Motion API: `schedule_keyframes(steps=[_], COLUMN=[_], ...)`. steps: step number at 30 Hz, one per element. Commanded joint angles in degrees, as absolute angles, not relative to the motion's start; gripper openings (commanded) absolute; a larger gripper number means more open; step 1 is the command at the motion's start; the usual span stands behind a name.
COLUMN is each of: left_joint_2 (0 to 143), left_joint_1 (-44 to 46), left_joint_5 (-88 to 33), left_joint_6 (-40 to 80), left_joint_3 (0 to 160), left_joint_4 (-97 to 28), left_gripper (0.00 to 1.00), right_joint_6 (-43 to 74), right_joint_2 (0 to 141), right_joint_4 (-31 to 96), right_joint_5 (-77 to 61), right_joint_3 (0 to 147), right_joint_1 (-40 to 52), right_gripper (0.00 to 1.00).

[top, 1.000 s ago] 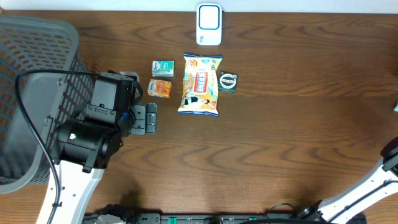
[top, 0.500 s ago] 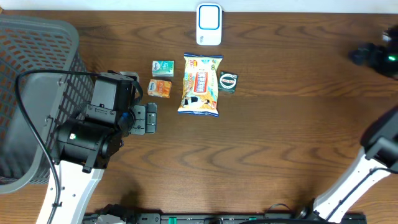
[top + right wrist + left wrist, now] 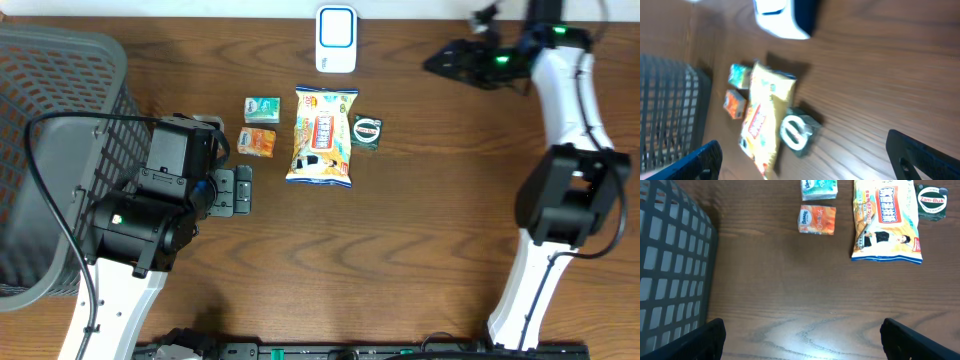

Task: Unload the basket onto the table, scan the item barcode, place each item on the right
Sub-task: 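Reach the right gripper toward the Zam-Buk tin near the scanner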

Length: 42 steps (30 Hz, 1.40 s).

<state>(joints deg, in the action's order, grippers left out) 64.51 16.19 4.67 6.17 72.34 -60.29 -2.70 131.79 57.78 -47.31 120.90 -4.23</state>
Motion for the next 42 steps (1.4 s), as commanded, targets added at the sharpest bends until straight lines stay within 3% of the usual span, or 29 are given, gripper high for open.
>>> schedule_keyframes(steps=[1, 5, 8, 19, 35, 42], left_joint_2=[64.7, 64.7, 64.7, 64.7, 64.7, 64.7], left_joint_1=[16.2, 16.2, 16.2, 16.2, 16.2, 16.2], left_joint_5=[5.0, 5.0, 5.0, 5.0, 5.0, 5.0], left_joint_6=[6.1, 6.1, 6.1, 6.1, 6.1, 6.1], left_joint_3=[73.1, 73.1, 73.1, 73.1, 73.1, 73.1], left_joint_4=[-60.6, -60.6, -60.6, -60.6, -60.6, -60.6], left_gripper=[0.98, 0.98, 0.98, 0.98, 0.98, 0.98], right_joint_6=[-1.2, 7.2, 12.7, 24.6, 26.3, 26.3], right_joint_2=[132.3, 132.3, 132.3, 132.4, 132.4, 132.3], right_joint_4=[58.0, 59.7, 60.1, 62.9, 58.0, 60.1], right_joint_5=[-42.8, -27.4, -17.7, 7.4, 9.3, 17.8], right_joint_3=[121.0, 120.6, 119.8, 118.3, 107.9, 107.9], right_joint_1=[-1.0, 4.6, 9.1, 21.8, 24.4, 23.9], right_gripper=[0.99, 0.99, 0.93, 0.82, 0.79, 0.79])
